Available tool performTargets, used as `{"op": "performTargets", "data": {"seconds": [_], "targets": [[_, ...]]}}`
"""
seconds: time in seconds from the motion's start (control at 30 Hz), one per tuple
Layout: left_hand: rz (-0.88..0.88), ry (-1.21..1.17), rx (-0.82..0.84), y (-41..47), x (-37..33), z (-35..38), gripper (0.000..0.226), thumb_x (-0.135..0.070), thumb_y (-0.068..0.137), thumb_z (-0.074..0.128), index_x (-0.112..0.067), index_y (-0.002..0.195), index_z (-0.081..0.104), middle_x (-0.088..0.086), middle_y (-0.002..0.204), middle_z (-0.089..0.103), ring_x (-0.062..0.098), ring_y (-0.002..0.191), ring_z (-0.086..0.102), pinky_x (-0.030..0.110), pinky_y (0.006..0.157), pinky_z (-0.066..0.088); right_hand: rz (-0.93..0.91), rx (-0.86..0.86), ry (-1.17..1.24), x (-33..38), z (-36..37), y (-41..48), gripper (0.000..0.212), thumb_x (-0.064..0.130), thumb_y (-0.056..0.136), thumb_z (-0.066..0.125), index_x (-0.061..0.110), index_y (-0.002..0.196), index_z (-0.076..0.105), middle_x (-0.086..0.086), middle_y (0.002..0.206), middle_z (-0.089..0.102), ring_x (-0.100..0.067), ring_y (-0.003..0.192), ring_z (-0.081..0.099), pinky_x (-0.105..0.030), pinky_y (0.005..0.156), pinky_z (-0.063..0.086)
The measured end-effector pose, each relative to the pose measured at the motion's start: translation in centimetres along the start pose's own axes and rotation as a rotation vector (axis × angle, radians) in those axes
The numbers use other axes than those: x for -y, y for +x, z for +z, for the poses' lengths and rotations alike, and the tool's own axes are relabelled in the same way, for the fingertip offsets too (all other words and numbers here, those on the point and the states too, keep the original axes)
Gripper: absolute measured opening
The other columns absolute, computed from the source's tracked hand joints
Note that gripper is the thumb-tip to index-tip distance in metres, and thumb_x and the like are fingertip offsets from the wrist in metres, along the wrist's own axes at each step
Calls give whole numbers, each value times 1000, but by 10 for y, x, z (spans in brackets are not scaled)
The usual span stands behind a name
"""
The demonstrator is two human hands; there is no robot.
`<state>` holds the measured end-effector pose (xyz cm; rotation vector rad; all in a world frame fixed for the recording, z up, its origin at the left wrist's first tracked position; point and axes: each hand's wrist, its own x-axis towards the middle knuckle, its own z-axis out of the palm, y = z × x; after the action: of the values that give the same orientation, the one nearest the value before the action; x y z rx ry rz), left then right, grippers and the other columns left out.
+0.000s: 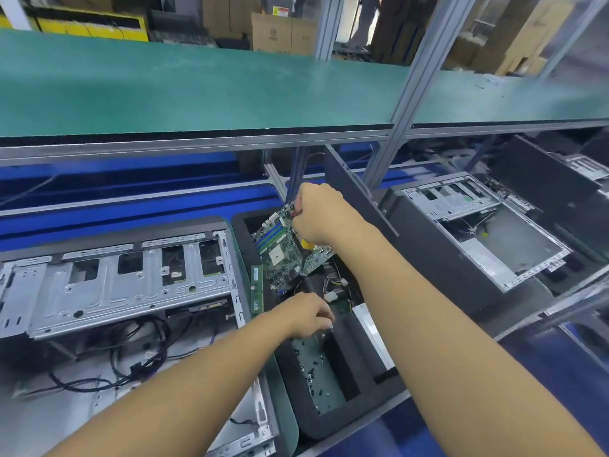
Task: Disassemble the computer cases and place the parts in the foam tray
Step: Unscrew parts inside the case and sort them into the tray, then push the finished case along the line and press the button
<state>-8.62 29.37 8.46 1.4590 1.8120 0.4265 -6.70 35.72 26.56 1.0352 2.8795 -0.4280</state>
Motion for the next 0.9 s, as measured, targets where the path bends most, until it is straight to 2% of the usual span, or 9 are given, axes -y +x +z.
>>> {"op": "performTargets", "data": {"seconds": [0.07, 0.13, 0.23, 0.33, 0.47, 0.57, 0.63, 0.73, 0.9], "targets": [[-19, 6, -27, 1, 3, -1, 27, -25, 101, 53, -22, 122, 69, 0, 120, 70, 21, 111, 62, 25, 90, 43, 13, 8, -7, -7, 2, -1, 22, 10, 97, 52, 6, 118, 51, -17, 125, 53, -32, 107, 46, -41, 95, 39], [-29, 18, -105, -4, 9, -14, 26, -25, 101, 53, -23, 120, 70, 0, 117, 71, 20, 108, 63, 25, 91, 45, 27, 3, -1, -12, 3, 0, 25, 9, 96, 51, 7, 121, 51, -17, 128, 52, -33, 110, 47, -43, 98, 41], [-51, -35, -266, -17, 23, -43, 20, -22, 98, 56, -23, 109, 72, -8, 99, 75, 5, 88, 67, 25, 84, 53, 29, -60, 26, -8, 5, 4, 27, 12, 97, 54, 7, 123, 50, -16, 128, 51, -35, 115, 49, -42, 97, 42], [-108, -52, -495, -37, 49, -72, 21, -18, 98, 49, -25, 101, 69, -13, 88, 74, -3, 63, 62, 28, 66, 52, -25, -164, 126, 8, 9, 11, 25, 12, 95, 58, 6, 118, 52, -12, 112, 57, -32, 102, 54, -35, 78, 41], [-250, 158, -779, -74, 99, -93, 23, -21, 97, 51, -23, 111, 69, -3, 112, 68, 21, 105, 62, 39, 90, 46, -113, -271, 380, 43, 25, 22, 22, 22, 98, 60, 7, 112, 52, -9, 94, 60, -24, 76, 58, -27, 58, 50], [-357, 84, -901, -108, 130, -94, 18, -21, 96, 52, -19, 106, 68, 0, 108, 64, 24, 101, 60, 38, 86, 47, -116, -306, 524, 65, 45, 31, 28, 33, 96, 64, 11, 99, 48, -1, 81, 54, -18, 68, 55, -27, 48, 44], [-391, -65, -960, -132, 144, -88, 12, -20, 96, 50, -22, 97, 63, -5, 93, 63, 18, 82, 61, 36, 71, 49, -59, -236, 613, 72, 65, 38, 33, 37, 90, 69, 12, 89, 47, -3, 81, 58, -18, 65, 53, -29, 52, 42], [-350, -136, -1006, -162, 150, -73, 13, -20, 96, 53, -30, 88, 55, -6, 61, 56, 9, 52, 50, 29, 49, 37, 70, -35, 916, 78, 104, 48, 34, 18, 84, 72, 15, 69, 43, -9, 71, 49, -21, 69, 52, -34, 62, 40], [-231, -91, -976, -189, 144, -45, 12, -23, 86, 55, -28, 75, 54, -9, 49, 52, 10, 47, 46, 27, 49, 38, 276, 207, 1507, 81, 166, 50, 11, 7, 92, 62, 2, 88, 53, -11, 77, 62, -19, 66, 71, -33, 75, 54]]}}
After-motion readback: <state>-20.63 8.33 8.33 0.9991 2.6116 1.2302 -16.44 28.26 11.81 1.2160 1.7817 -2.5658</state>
